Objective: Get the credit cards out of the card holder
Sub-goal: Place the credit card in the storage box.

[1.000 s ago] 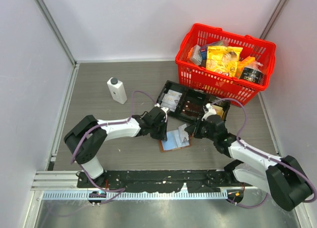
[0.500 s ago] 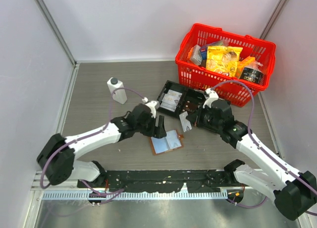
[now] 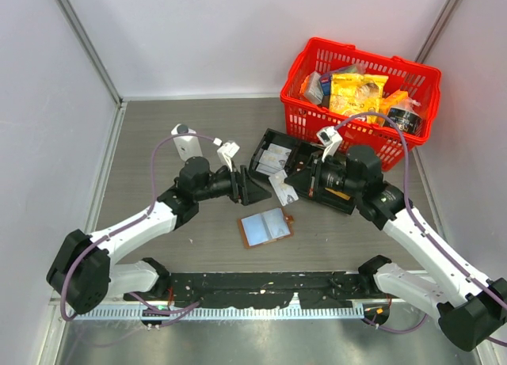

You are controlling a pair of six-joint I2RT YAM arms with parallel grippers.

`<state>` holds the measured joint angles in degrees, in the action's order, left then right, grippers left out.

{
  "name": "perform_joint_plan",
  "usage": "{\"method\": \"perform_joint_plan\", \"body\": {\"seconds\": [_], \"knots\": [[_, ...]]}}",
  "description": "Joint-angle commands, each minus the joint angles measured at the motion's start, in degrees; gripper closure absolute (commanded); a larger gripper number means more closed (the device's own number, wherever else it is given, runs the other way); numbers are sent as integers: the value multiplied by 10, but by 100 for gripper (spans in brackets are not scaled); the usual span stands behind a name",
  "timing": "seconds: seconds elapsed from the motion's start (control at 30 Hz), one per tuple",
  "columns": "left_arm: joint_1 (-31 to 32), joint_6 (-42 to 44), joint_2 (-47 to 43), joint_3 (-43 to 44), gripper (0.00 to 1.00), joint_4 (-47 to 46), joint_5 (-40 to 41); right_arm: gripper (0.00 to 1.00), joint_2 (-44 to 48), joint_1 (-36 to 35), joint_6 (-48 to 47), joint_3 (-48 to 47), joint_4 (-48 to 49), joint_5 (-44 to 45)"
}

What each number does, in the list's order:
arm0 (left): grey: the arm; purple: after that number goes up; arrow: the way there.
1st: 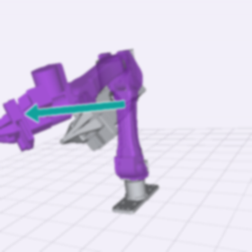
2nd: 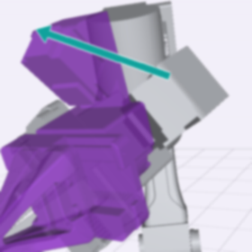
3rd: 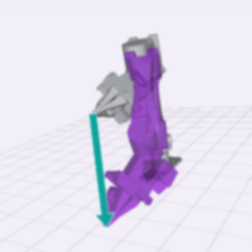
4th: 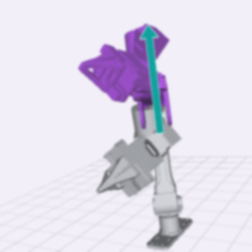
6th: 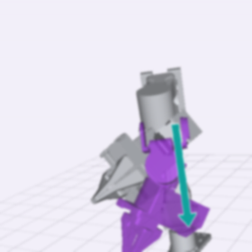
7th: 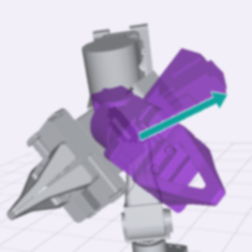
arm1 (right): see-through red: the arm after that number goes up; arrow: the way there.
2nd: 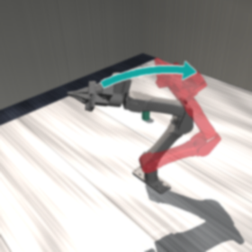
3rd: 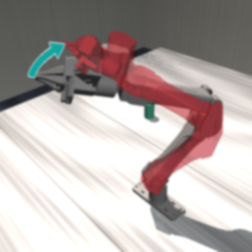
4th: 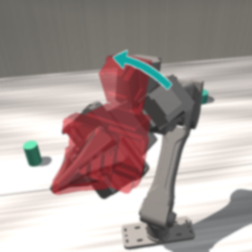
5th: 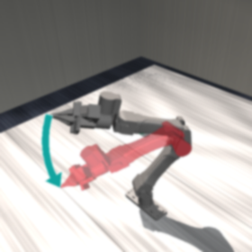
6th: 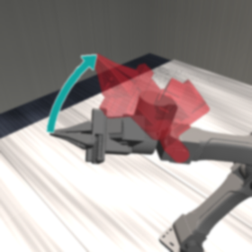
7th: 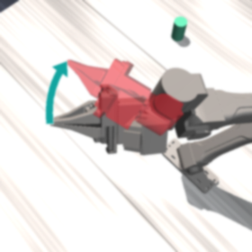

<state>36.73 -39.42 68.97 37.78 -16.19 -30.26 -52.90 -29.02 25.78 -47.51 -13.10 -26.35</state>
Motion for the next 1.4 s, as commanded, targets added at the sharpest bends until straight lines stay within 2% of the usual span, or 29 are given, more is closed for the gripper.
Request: {"method": "perform_joint_plan", "body": {"seconds": [0.0, 0.2, 0.47, 0.57, 0.6, 0.63, 0.8, 0.93, 1.1, 1.23, 1.37], "knots": [[-1, -50, 0, -2, 29, -201, -85, 99, -6, 2, 4, -29, 50, -88], [-1, -106, 31, 0, 52, -294, -118, 99, -12, 1, 1, -34, 62, -111], [-11, -160, 66, -5, 72, -359, -135, 99, -11, 1, -4, -22, 69, -122], [-15, -174, 76, -6, 90, -372, -140, 98, -11, 2, -9, -22, 69, -117], [-15, -177, 79, -6, 98, -376, -140, 93, -11, 2, -8, -22, 68, -114], [-15, -184, 83, -6, 100, -380, -139, 89, -11, 3, -8, -22, 64, -99], [-18, -189, 94, -6, 100, -363, -97, 52, 2, 1, -34, -44, -9, 17], [-22, -175, 99, -5, 100, -296, 2, 37, 41, 2, -57, -57, -62, 117], [-21, -148, 121, 15, 100, -198, 176, 32, 97, 2, -67, -47, -104, 215], [-21, -114, 183, 68, 100, -165, 240, 30, 131, 2, -70, -36, -129, 256], [-23, -100, 244, 134, 100, -125, 320, 30, 155, 2, -80, -36, -163, 262]]}}
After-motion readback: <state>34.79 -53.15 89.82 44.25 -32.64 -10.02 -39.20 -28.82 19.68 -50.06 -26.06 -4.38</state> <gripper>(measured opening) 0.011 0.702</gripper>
